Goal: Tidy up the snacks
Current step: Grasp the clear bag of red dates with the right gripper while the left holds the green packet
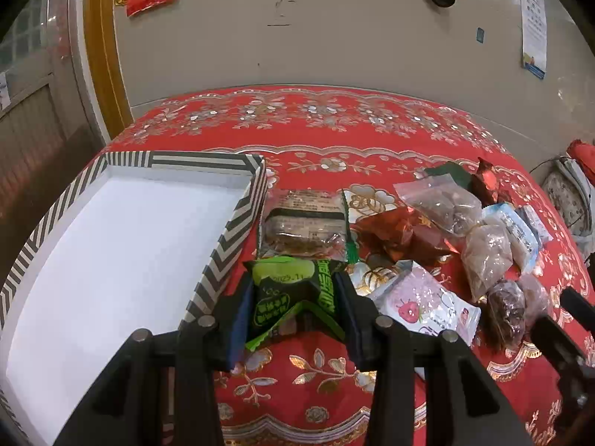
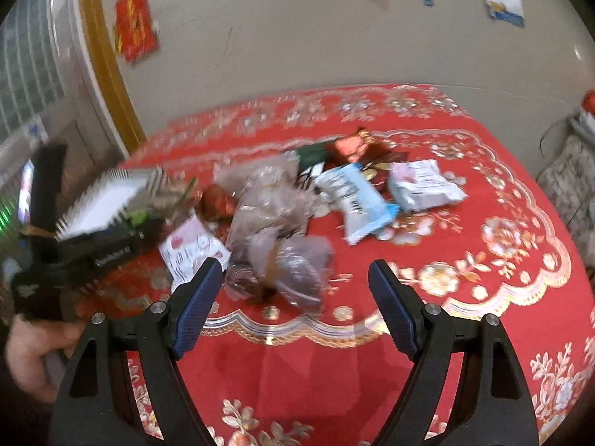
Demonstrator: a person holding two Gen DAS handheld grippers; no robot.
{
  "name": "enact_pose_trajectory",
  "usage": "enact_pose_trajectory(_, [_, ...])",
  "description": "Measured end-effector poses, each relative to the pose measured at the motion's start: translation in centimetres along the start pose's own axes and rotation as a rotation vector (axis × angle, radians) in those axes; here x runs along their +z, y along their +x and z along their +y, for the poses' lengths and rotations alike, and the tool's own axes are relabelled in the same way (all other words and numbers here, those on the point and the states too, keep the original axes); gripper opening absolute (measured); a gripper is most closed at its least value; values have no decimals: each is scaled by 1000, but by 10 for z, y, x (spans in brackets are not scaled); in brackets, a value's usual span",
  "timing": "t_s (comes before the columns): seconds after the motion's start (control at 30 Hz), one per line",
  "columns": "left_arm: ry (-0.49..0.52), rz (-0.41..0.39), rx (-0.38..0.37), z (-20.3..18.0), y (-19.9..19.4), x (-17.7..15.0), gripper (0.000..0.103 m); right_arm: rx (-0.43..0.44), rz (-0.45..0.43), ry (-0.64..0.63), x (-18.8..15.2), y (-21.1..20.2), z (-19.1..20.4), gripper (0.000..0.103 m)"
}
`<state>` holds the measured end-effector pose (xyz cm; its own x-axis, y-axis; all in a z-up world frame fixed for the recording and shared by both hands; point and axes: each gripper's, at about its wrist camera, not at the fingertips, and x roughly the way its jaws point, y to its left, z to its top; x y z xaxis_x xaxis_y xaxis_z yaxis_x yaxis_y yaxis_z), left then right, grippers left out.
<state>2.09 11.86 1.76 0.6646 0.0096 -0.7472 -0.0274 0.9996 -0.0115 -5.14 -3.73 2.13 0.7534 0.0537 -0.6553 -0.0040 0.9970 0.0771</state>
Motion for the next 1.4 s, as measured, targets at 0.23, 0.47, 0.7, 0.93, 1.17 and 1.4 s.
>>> enact_pose_trajectory(0.23, [5,2,4,-1,0,0,45,-81,93,-49,8,27,18,82])
enact_pose_trajectory(0.47, [4,1,4,-1,1,0,45,-115,107,-17,11,33,14,74])
enact_pose_trajectory(0.7, [3,1,4,-1,0,0,45,-105,77,10,9,28,10,73])
enact_pose_trajectory(0.93, [18,-4,-14,-4,-1,0,45,-109,-95,64,1,-11,4,73])
enact_pose_trajectory(1.17, [25,4,-24,-6,-1,0,45,-151,-150,51,0,-21,11,73])
enact_pose_trajectory(1.4, [43,3,-28,-11,-2,-2,45,-162,-189,31,-1,-28,13,73])
